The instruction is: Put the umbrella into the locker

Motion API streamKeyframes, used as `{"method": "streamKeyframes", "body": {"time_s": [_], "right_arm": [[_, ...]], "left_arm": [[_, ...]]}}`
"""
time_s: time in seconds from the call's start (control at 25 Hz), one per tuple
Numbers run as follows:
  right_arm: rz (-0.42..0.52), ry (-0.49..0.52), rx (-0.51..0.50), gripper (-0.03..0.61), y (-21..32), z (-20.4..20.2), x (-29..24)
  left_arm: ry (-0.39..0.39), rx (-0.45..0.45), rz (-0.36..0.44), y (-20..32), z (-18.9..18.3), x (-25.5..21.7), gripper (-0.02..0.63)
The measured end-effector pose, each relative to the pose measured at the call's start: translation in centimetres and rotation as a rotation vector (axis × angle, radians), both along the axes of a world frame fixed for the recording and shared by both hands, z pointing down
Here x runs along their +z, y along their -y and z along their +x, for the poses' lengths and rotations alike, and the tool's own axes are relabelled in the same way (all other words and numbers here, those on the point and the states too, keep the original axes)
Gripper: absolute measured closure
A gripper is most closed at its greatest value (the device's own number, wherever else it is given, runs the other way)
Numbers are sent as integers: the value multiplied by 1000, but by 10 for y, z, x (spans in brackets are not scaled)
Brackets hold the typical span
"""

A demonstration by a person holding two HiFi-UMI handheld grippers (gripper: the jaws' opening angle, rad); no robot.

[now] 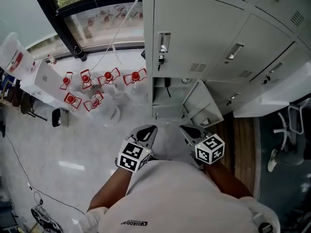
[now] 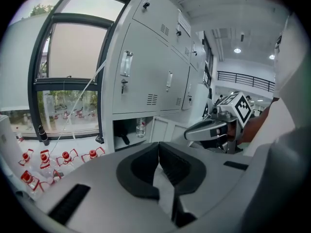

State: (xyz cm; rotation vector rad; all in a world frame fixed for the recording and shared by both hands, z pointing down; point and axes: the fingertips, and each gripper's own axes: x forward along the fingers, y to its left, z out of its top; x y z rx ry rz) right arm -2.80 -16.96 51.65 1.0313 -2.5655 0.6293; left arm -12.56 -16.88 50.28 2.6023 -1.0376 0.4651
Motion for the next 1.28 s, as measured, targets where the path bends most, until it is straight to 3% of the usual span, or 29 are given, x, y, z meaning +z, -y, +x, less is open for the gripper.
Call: {"method": "streamKeyframes", "body": {"time_s": [0.32, 0.56, 0.8, 1.28], "right_arm": [[-10, 17, -22, 538, -74, 80, -6], [-27, 43, -38, 538, -122, 117, -3], [-20, 50, -68, 538, -155, 116, -13], [0, 19, -15, 538, -157, 71, -25]], "left_arm": [[-50, -63, 4, -69, 79, -14, 598], [-33, -101, -3, -136, 109, -12, 598], [-10, -119, -6, -168, 110, -17, 598], [46, 3, 25, -163, 79, -28, 598]]}}
